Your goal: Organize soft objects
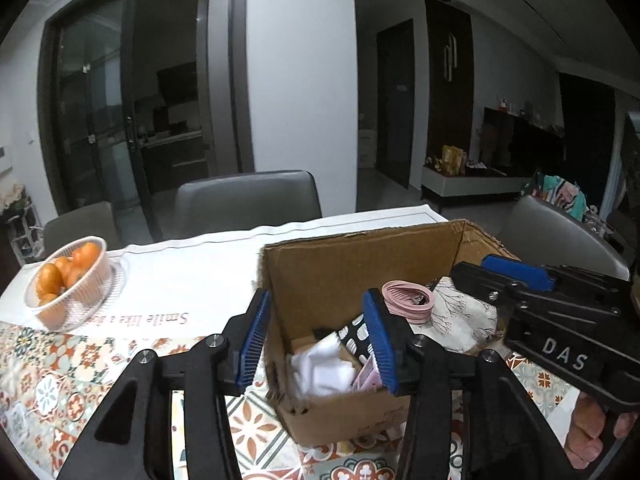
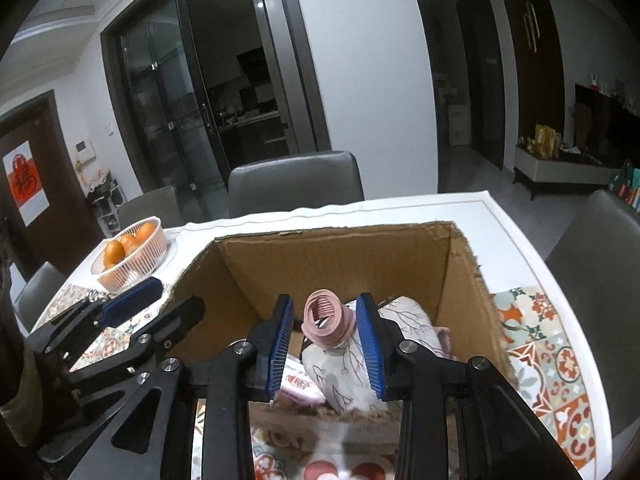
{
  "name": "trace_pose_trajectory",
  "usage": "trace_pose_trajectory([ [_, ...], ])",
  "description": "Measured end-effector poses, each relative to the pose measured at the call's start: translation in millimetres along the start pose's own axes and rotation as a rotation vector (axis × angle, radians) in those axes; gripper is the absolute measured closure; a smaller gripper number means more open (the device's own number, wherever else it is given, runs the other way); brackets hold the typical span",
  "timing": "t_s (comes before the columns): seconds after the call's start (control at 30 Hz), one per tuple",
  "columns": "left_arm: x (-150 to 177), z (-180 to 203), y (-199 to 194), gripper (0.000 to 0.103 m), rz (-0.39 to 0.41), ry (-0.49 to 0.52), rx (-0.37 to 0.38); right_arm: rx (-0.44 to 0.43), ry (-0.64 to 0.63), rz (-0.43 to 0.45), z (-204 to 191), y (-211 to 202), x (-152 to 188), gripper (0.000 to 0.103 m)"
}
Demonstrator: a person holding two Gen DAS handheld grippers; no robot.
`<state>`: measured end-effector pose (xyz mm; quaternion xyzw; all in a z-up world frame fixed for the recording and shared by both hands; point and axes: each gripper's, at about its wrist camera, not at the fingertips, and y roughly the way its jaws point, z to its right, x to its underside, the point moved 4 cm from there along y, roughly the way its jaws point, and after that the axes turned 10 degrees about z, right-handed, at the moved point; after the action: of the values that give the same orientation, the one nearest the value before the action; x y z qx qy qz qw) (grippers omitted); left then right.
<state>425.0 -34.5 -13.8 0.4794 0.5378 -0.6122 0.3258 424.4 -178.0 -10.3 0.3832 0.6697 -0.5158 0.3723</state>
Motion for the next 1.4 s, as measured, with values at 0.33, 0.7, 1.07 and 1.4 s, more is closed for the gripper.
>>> trace_pose_trajectory([
  [0.33,-8,0,-58,0.043,0.06,-0.022,-0.063,0.011,-0.004,0.056,-6,-54,-2,0.069],
  [0.7,-9,7,-132,0.035,0.112,-0.042,-0.108,0.049,-0.037,0.134,-17,-133,3,0.062],
  [1.07,5,17,-202,0.025,0.145,-0.038,-0.133,0.06,-0.036,0.168,-25,-203,26,0.055],
  [1.4,26,28,-244,0.024,0.146,-0.038,-0.149,0.087,-0.05,0.181,-26,-251,51,0.051],
])
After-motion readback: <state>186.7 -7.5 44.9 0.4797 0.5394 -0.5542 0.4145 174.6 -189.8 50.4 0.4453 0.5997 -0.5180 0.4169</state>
